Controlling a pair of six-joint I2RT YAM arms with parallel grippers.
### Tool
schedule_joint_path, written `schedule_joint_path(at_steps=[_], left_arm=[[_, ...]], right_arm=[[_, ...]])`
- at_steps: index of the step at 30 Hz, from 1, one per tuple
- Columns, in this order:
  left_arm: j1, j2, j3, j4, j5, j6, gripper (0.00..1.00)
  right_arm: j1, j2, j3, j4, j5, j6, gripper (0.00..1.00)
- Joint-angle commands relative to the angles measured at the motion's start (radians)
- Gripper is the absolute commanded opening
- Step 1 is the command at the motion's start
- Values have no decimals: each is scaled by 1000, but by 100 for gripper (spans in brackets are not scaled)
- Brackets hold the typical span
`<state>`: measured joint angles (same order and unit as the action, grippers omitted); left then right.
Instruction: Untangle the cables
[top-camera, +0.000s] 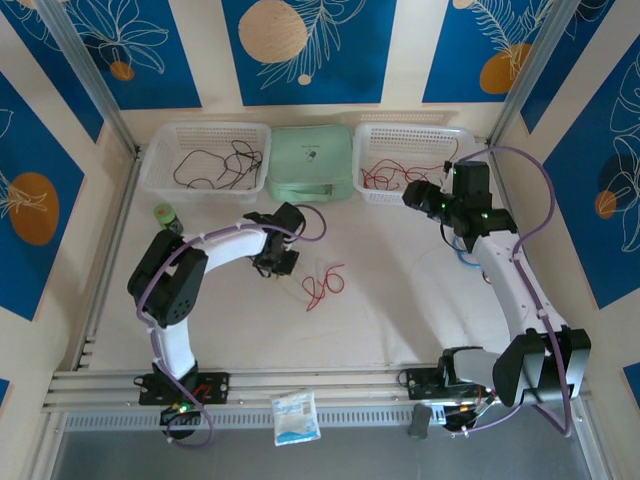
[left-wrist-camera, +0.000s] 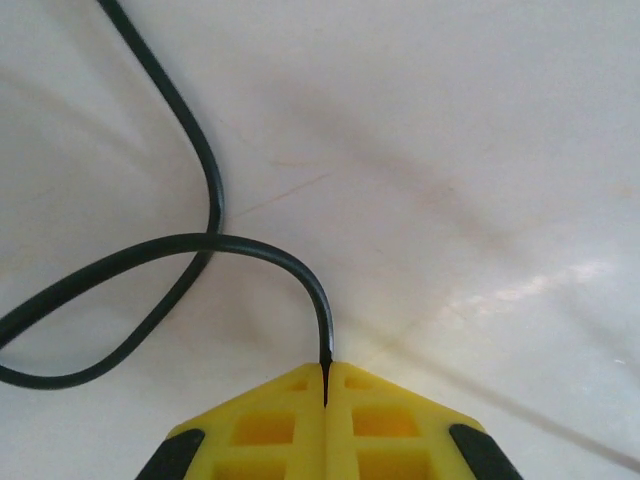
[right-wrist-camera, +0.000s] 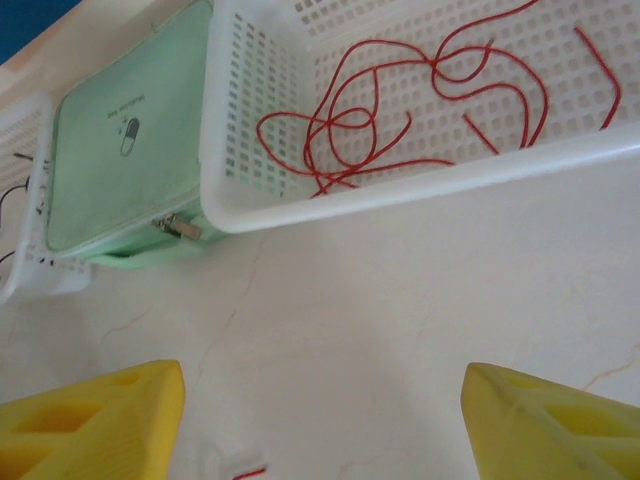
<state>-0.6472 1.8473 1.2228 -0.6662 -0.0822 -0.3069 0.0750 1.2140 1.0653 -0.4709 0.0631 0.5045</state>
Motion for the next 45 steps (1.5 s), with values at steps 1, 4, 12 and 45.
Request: schedule_joint_path(at_steps=[1,4,12,45], left_arm=[[-27,-112,122,-97,39,5,0],[-34,-197,227,-162,85,3,0],[-34,-312,485,-319,125,-6,0],[-34,-399,527,-246,177,-59,0]], right_arm=[[20,-39,-47,15,-104,8,73],[51,-56,-107,90,-180,7,74],[83,42,-248,348,-447,383,72],[501,122,-119,465,-198,1037,86]])
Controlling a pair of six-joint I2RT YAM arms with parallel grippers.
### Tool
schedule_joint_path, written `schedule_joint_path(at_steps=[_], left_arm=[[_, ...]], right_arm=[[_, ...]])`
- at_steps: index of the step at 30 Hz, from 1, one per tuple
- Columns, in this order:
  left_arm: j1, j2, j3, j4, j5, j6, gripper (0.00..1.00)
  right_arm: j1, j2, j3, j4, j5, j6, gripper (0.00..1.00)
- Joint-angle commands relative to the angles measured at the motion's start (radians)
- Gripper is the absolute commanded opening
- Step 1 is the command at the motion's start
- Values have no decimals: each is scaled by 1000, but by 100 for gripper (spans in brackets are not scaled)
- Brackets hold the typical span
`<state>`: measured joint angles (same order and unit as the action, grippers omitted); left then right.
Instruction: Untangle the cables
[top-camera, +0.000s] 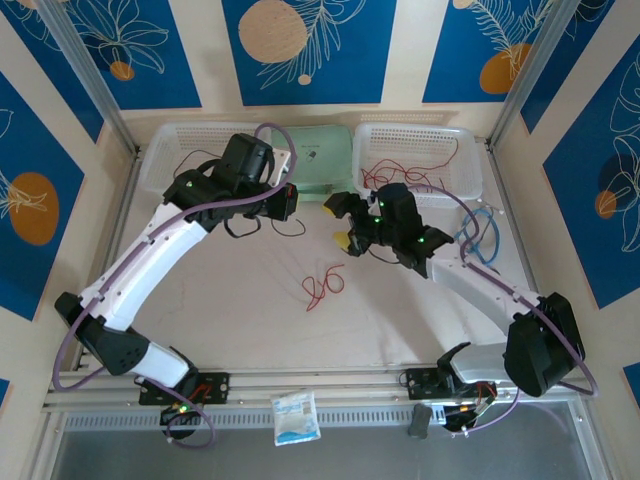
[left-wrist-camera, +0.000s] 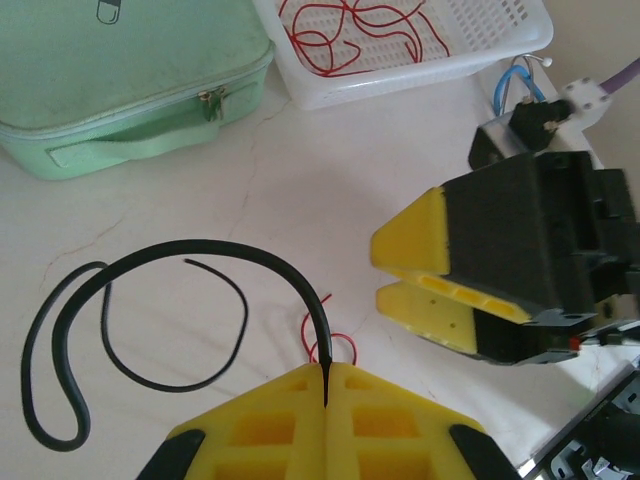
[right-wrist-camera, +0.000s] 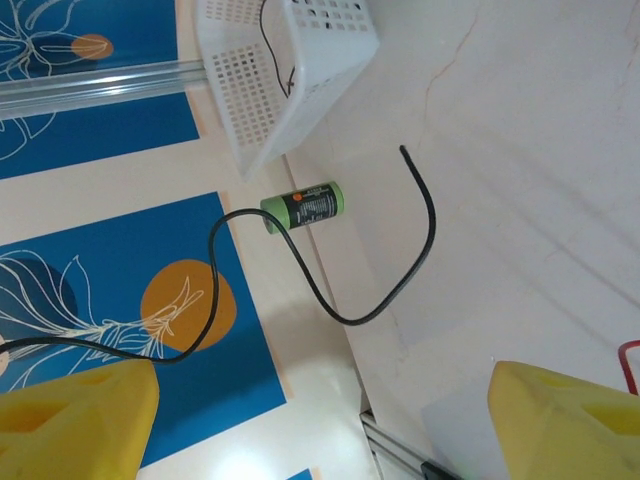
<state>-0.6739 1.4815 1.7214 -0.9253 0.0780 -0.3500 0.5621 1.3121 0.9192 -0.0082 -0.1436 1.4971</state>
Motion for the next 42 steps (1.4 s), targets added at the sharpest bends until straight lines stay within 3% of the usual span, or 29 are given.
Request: schedule_joint_path(at_steps=[1,12,18,21,27,35,42], left_arm=[[-7,-36,29,14,18,-17,0],[-7,-59,47,15,16,-18,0],[-7,-75,58,16,13,-17,0],[-7,-79,66,10,-1,-12,0],[-7,-86,109,-19,-74,12,0],[3,-79,293,-125,-419,109,0],[7,-76,317,-107,-460,133,0]], right_arm=[[18,38,32,1,6,49,86],[52,247,149,41,-35,75,85],[67,378,234,66,-64,84,75],[74,411,243,84,-76,96,62],[67,393,185,63,-23,89,2],[4,351,71,-2,95,43,0],[-14,355,47,67,67,39,0]])
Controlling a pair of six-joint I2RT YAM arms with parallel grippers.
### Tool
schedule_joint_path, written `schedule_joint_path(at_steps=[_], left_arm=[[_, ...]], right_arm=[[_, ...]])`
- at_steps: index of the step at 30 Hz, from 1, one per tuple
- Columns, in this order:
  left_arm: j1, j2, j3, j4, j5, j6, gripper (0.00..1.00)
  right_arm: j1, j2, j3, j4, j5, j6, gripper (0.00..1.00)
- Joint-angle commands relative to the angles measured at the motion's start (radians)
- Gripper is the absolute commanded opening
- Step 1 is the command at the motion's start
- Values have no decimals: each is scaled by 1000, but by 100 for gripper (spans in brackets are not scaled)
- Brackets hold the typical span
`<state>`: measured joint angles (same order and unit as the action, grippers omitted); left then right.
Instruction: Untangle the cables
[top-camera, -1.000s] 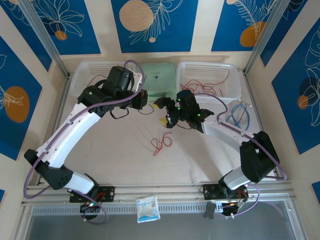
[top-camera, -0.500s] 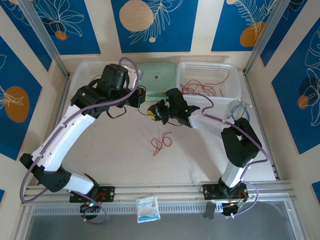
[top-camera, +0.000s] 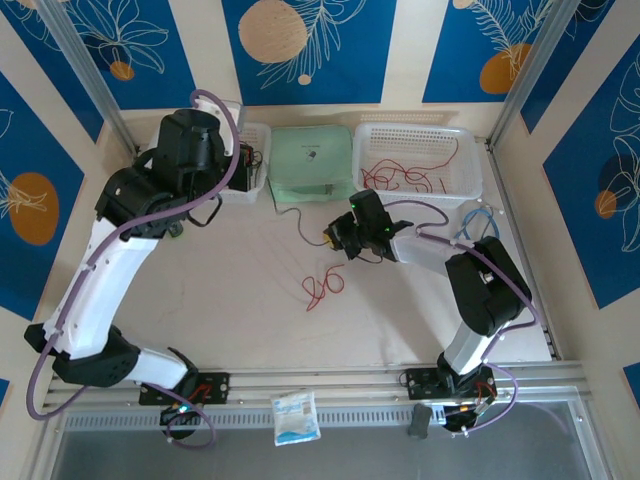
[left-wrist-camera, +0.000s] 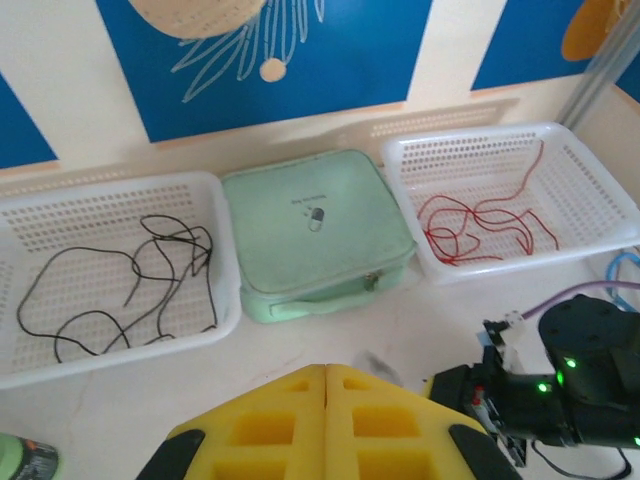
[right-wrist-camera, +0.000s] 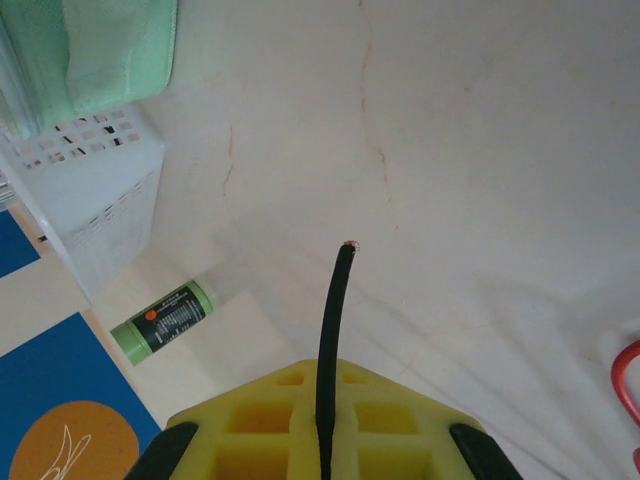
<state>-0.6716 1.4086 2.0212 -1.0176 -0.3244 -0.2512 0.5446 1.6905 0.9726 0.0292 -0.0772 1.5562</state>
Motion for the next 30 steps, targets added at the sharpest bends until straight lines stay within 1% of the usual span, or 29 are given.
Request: schedule_joint_path(at_steps=[1,7,10,12,13,15,16,17,20,22,23,25,28,30], left_arm=[[6,2,16,-10,-63,38,0],[23,13,52,12,-152,80,0],[33,22,60,13,-138,89,0],[32,26,33,21,-81,98,0],[32,22,-1,35,-45,99,5],[32,9,-89,81,38,111,20],[32,-5,-150,115,86,120,32],[31,-21,-218,159,142,129,44],[26,-79,-440,333,337,179,66],[13,-112,-581,460,468,227,80],[-1,-124,-643,522,507,249,85],[-33,-127,-722,613,530,289,90],[-68,-92,-761,701,521,308,92],[-85,-59,-765,752,487,310,94]], right_arm=[[3,-26,-2,34,-3,-25,0],[-3,-64,-27,-11,54,-33,0],[-6,-65,-27,-1,43,-38,0],[-4,-64,-19,3,33,-46,0],[-3,-68,-15,7,29,-53,0],[-5,-77,-1,7,16,-74,0],[-8,-88,9,7,8,-94,0],[-11,-101,21,5,-2,-117,0],[-18,-156,89,-62,-13,-216,0],[-16,-198,140,-126,2,-278,0],[-15,-219,164,-157,10,-303,0],[-13,-257,191,-200,29,-331,0],[-12,-302,205,-230,44,-344,0],[-12,-320,210,-237,36,-346,0]])
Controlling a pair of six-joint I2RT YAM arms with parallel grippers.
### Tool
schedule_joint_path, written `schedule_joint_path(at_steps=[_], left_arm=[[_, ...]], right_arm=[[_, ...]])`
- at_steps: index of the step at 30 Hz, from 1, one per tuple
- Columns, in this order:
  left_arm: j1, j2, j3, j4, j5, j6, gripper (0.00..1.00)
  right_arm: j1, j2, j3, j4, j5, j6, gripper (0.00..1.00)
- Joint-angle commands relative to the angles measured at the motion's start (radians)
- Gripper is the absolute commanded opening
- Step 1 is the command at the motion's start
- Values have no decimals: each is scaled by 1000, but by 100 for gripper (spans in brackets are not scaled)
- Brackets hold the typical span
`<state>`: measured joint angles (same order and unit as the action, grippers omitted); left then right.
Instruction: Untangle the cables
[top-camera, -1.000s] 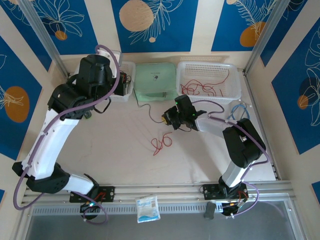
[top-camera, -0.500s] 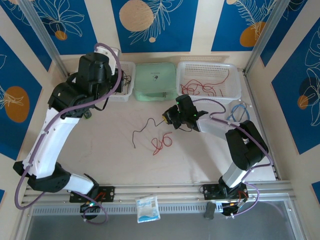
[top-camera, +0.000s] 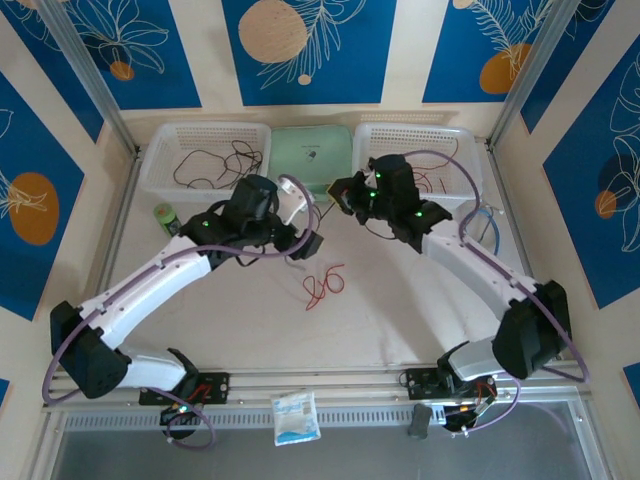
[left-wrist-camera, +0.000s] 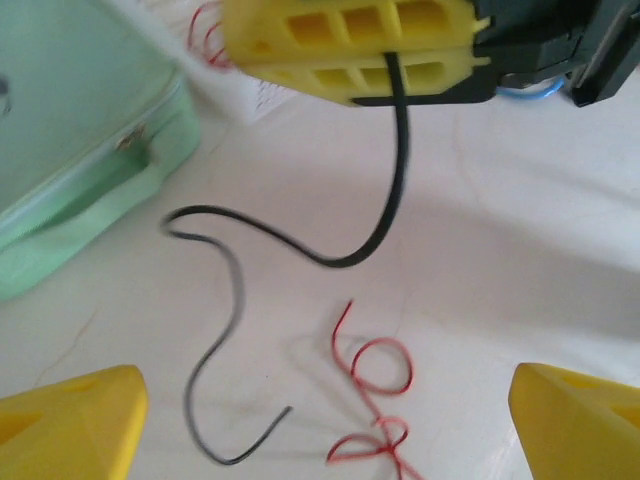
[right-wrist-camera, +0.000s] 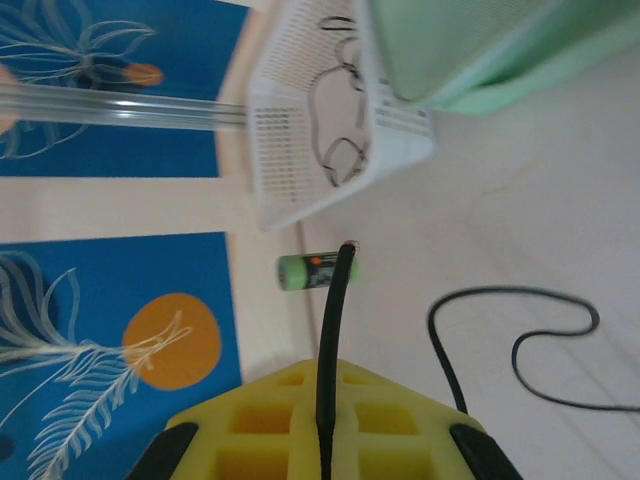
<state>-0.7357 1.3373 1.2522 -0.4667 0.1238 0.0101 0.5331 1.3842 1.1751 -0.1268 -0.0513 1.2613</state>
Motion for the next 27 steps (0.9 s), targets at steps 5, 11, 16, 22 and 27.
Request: schedule_joint_path(at_steps=[5,11,16,22,27], left_arm=[[-61,53,-31,361,-67,41,96],[-69,76,-44,415,-119,37,92],[-71,89,-53,398,-110,56,76],[-73,100,-38,397,-116,76,36],[-76,115,1,380,-121,88,4]], right_arm=[[6,-36,23,-93,-4,-56,0],[5,-57,20,-96,-9,-50,0],[1,-79,21,-106,-2,-51,0],[-4,-95,15,-106,-11,-43,0],[-11,-116,2,-103,-13,-39,0]])
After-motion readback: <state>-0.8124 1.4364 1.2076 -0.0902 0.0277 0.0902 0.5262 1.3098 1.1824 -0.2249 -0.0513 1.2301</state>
